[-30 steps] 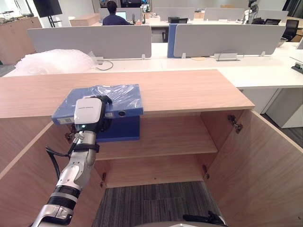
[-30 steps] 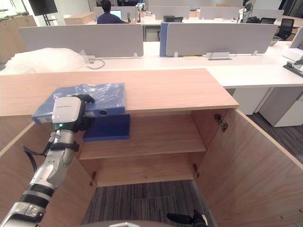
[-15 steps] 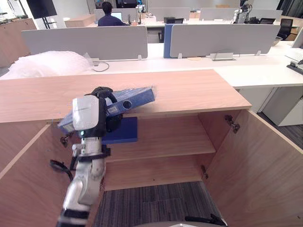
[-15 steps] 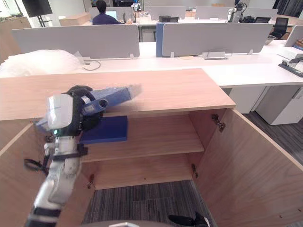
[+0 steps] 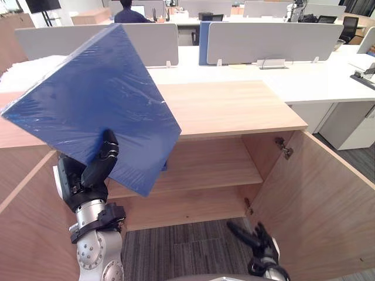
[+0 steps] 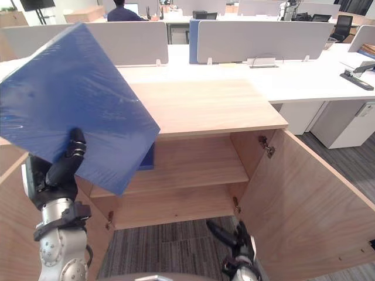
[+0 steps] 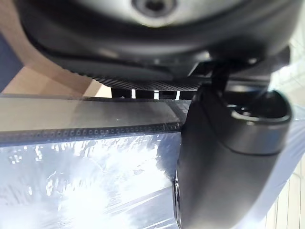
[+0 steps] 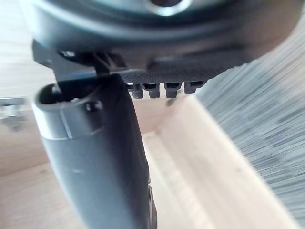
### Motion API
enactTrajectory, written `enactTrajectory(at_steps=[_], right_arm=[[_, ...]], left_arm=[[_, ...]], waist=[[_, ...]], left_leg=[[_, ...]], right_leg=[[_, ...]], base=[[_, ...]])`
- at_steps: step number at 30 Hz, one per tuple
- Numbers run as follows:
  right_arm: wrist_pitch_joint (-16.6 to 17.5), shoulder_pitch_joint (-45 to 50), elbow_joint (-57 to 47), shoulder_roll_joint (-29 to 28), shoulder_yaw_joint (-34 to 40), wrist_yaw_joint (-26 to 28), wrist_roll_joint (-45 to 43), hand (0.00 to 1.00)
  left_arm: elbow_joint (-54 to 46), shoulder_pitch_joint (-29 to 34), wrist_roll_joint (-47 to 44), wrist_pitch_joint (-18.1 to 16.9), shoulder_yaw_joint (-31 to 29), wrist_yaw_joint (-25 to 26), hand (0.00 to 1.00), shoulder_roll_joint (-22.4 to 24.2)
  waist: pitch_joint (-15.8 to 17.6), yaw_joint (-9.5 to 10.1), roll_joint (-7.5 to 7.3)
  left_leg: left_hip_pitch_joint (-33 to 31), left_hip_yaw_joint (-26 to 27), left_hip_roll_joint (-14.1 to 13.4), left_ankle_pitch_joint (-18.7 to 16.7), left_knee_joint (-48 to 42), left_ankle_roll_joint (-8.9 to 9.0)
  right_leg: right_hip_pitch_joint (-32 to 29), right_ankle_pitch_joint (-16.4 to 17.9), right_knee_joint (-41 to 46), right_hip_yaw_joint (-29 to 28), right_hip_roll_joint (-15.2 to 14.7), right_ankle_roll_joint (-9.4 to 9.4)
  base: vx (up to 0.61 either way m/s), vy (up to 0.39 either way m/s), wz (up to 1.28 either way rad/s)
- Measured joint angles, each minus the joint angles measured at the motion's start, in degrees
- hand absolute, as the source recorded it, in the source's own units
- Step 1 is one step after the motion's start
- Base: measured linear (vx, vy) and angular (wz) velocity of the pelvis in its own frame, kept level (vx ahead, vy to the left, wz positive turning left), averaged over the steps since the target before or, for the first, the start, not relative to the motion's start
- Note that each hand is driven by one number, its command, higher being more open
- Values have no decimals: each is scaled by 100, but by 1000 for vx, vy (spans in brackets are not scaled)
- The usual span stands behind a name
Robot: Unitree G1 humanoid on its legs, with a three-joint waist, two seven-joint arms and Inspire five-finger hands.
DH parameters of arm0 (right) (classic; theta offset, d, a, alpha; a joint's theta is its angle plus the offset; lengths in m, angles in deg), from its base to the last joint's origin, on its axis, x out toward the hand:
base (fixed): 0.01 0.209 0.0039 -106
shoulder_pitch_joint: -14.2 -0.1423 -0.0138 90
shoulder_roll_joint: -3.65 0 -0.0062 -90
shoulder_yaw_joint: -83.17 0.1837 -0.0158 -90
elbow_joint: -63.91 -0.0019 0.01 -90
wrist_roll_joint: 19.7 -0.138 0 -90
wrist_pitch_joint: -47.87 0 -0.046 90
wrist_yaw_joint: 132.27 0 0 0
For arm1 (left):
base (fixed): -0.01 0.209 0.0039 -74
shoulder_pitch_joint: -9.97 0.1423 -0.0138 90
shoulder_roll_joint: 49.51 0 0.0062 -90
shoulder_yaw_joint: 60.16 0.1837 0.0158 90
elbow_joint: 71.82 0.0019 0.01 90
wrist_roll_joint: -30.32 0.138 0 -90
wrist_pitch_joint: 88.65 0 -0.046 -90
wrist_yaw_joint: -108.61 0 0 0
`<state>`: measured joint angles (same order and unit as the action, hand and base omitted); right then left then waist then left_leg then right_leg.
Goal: Walk over to the cabinet, pick up the folder, carry it to the office cabinet, place the folder inside the office cabinet, then close the office cabinet door
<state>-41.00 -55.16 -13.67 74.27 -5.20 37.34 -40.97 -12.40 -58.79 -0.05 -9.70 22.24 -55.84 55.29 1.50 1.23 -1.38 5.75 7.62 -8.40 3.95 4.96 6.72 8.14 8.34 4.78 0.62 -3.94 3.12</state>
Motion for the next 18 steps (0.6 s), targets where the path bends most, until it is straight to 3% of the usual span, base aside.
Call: enactTrajectory(at_steps=[6,11,18], right_arm=[[439,-353,-2394,15,507,156,-114,100],[645,-1196,-2853,382,1064,123,239,100],[650,-1910,-2943,1041,766,804,-177,100]], left_arm=[[-453,-47,-496,-22,-105,-573,0,121],[-464,-346,-491,-29,-326,-923,0,103],[-163,-707,-473,-32,-263,-1502,0,-85]], waist=[[1,-3,5],[4,-31,100],[-57,-36,241]], left_leg=[[1,-4,29,-16,-3,-5],[1,-10,27,-16,-26,-5],[0,-27,27,-14,-41,-8]], right_leg=[[3,-7,-2,-4,-26,14],[12,-14,6,-3,-25,31],[16,-12,36,10,-25,56]], base=[[0,0,0],[-6,1,0],[-4,1,0]])
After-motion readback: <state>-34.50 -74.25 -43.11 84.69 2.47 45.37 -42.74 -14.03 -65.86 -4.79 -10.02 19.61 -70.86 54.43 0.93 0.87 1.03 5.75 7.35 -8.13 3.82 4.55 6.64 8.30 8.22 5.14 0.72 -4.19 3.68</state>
